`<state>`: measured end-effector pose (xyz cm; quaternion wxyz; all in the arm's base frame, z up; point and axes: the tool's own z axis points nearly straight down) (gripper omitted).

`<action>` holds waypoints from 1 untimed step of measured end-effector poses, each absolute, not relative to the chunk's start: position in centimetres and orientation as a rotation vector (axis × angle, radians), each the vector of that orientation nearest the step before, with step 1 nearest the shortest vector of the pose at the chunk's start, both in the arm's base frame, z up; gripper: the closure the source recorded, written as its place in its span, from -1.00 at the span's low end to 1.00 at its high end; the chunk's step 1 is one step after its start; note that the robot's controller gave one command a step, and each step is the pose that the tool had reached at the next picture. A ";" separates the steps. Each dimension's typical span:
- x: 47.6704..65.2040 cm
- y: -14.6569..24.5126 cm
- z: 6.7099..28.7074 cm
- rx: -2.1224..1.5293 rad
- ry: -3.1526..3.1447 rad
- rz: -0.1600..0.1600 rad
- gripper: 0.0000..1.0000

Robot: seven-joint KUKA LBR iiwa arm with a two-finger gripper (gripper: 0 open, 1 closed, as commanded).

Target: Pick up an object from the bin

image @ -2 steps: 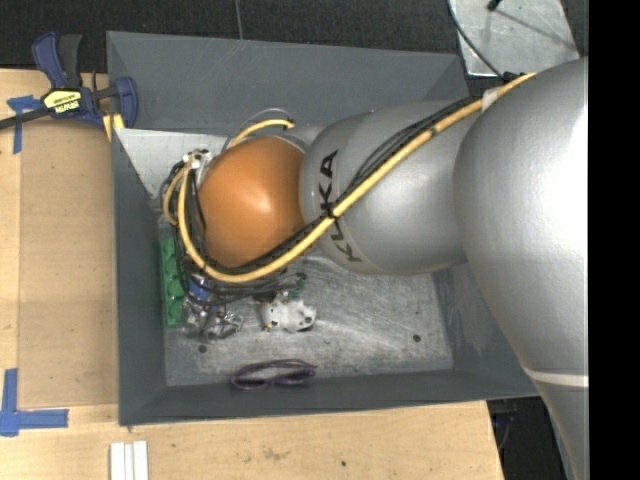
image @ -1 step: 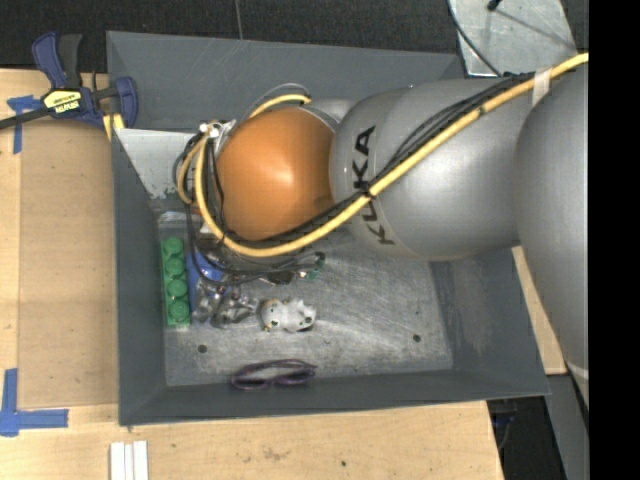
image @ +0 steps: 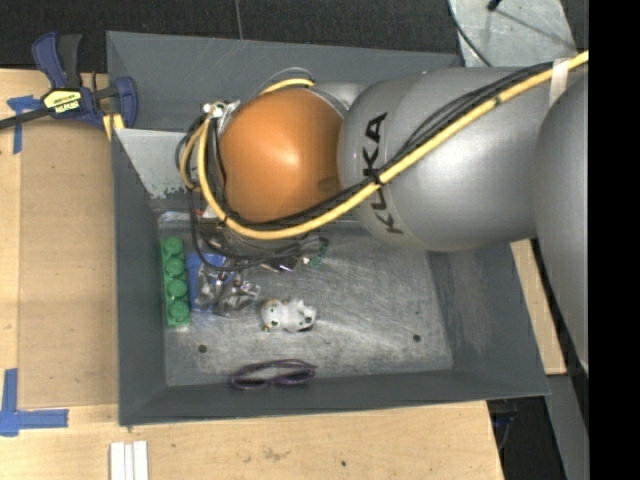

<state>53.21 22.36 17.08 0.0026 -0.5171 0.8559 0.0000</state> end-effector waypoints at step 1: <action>52.5 21.5 17.2 -1.616 2.690 0.001 1.00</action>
Offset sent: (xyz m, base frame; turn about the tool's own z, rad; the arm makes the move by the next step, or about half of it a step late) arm 0.0033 -0.0124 0.0114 0.0020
